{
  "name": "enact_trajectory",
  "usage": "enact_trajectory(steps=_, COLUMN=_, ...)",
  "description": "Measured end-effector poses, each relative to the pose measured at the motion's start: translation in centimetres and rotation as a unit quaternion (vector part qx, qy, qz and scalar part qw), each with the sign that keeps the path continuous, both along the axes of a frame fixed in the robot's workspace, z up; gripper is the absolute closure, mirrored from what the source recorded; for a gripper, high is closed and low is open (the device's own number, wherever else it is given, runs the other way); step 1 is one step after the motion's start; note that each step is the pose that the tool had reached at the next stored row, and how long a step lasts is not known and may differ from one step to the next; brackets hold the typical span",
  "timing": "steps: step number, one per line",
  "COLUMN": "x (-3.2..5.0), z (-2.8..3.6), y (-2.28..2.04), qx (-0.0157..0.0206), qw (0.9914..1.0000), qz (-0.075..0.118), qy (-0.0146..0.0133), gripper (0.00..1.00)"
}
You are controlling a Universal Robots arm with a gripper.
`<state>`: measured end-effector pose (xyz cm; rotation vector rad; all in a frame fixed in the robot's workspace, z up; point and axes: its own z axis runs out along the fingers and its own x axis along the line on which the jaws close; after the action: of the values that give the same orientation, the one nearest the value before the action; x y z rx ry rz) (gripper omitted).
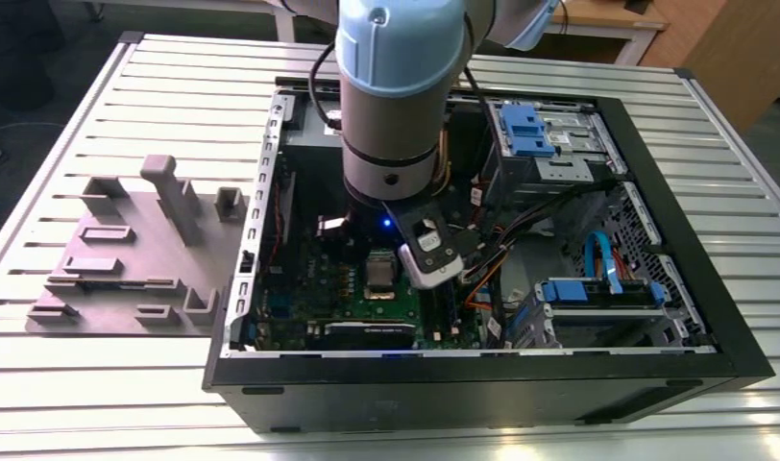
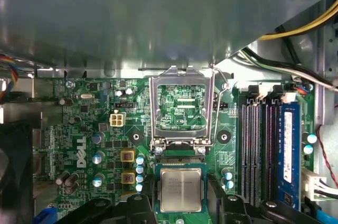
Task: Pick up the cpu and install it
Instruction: 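Place the cpu into insertion slot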
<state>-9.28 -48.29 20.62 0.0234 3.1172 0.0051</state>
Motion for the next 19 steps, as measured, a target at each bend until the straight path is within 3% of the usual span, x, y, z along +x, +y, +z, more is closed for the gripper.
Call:
enact_trajectory(steps=5, x=0.01, z=-0.51, y=-0.14, qx=-0.0017, qw=1.0, qz=0.0, qy=0.001, gripper=0.53)
enact_trajectory(steps=10, x=0.12, z=-0.89, y=-0.14, qx=-0.0073, qw=0.99997, qz=0.0, qy=0.0011, gripper=0.53)
enact_trajectory(steps=19, x=0.15, z=-1.31, y=-0.08, qx=-0.0084, qw=0.99996, qz=-0.001, qy=0.0011, gripper=0.53)
